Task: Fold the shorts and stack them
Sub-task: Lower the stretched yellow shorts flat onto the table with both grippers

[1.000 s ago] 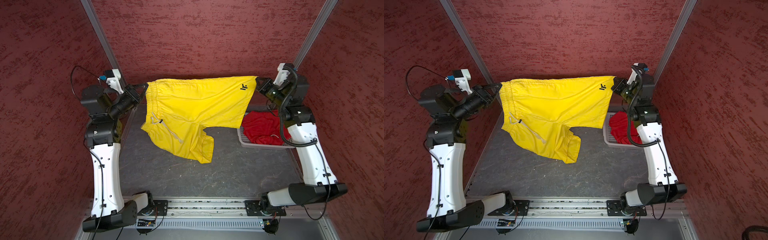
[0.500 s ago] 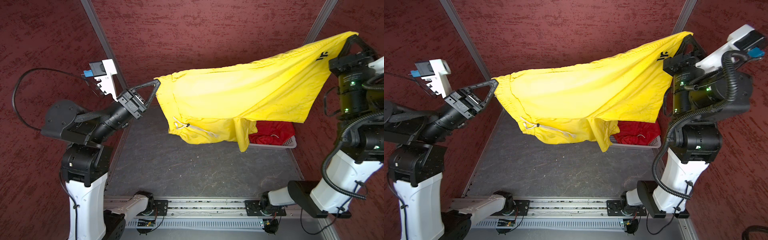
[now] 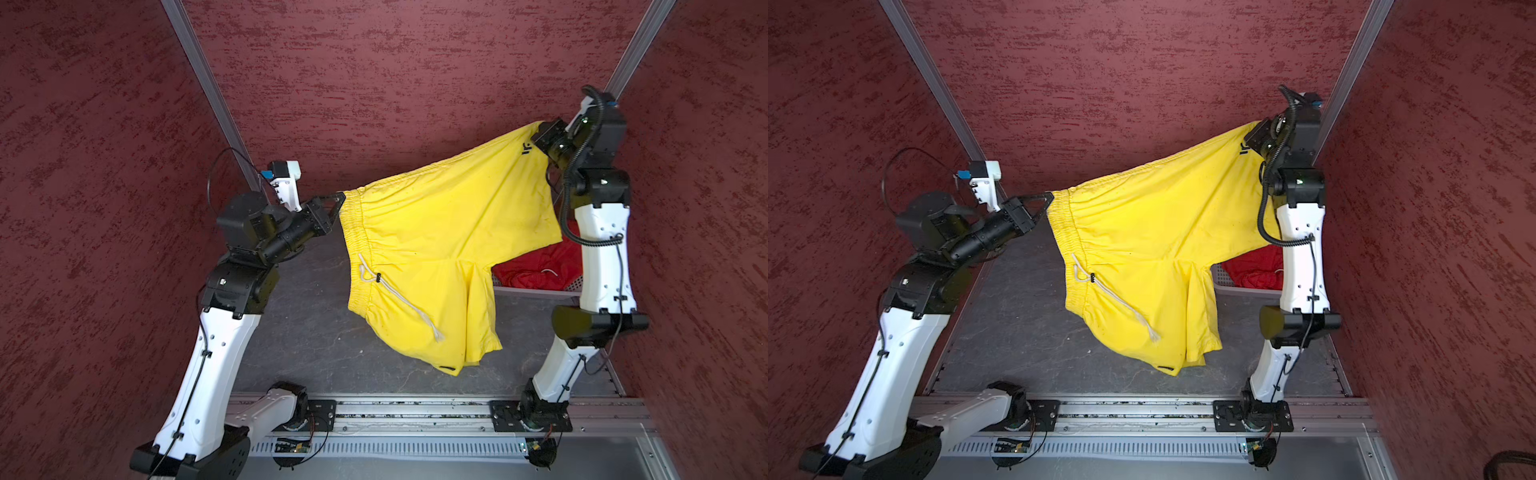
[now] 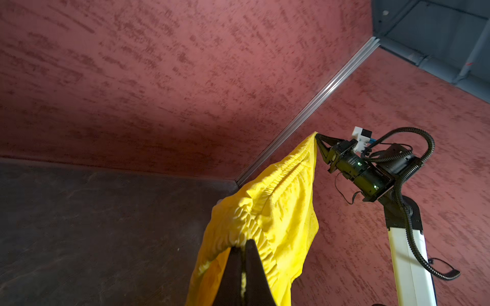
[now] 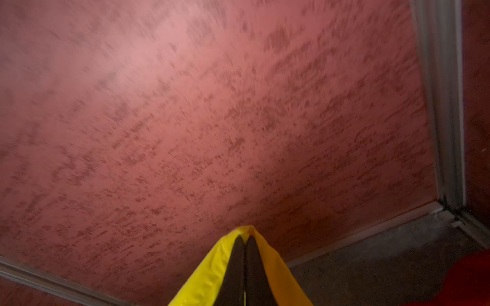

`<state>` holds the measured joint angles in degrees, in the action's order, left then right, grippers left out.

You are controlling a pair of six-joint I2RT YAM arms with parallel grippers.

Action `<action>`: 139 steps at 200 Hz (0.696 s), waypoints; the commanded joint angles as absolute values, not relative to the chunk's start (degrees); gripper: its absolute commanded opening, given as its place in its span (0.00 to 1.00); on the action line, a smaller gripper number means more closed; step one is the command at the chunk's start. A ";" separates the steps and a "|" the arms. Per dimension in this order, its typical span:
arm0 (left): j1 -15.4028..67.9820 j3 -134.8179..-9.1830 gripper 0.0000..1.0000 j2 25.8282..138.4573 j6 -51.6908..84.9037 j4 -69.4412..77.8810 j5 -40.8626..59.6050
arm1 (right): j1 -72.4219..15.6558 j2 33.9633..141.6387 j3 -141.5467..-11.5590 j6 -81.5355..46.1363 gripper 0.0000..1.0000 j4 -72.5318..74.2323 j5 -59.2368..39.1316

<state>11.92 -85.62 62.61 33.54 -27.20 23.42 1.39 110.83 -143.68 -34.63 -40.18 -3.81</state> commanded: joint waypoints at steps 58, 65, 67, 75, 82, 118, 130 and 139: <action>-5.44 -64.98 0.00 70.77 35.30 -13.02 13.75 | -13.50 139.41 -150.73 -35.48 0.00 -35.60 -3.06; -5.27 -62.49 0.00 71.83 35.70 -11.60 8.44 | -14.35 141.60 -150.95 -35.87 0.00 -33.93 -2.66; -5.23 -61.68 0.00 72.16 36.15 -11.01 7.27 | -14.57 142.14 -150.90 -36.04 0.00 -33.40 -2.53; -5.60 -59.24 0.00 73.75 36.97 -6.43 6.14 | -15.37 144.21 -150.83 -36.46 0.00 -31.37 -2.37; -5.80 -59.26 0.00 76.02 36.97 -5.13 5.56 | -15.83 145.70 -150.84 -36.55 0.00 -29.58 -2.66; -6.78 -67.46 0.00 88.25 34.08 -4.57 2.48 | -17.40 149.04 -149.33 -34.12 0.00 -22.50 -2.73; -7.48 -69.98 0.00 91.13 33.75 -5.23 0.99 | -17.74 149.39 -148.70 -32.99 0.20 -21.01 -2.72; -8.17 -71.50 0.00 92.73 33.51 -5.57 0.06 | -17.84 149.55 -148.56 -32.41 0.37 -21.27 -2.45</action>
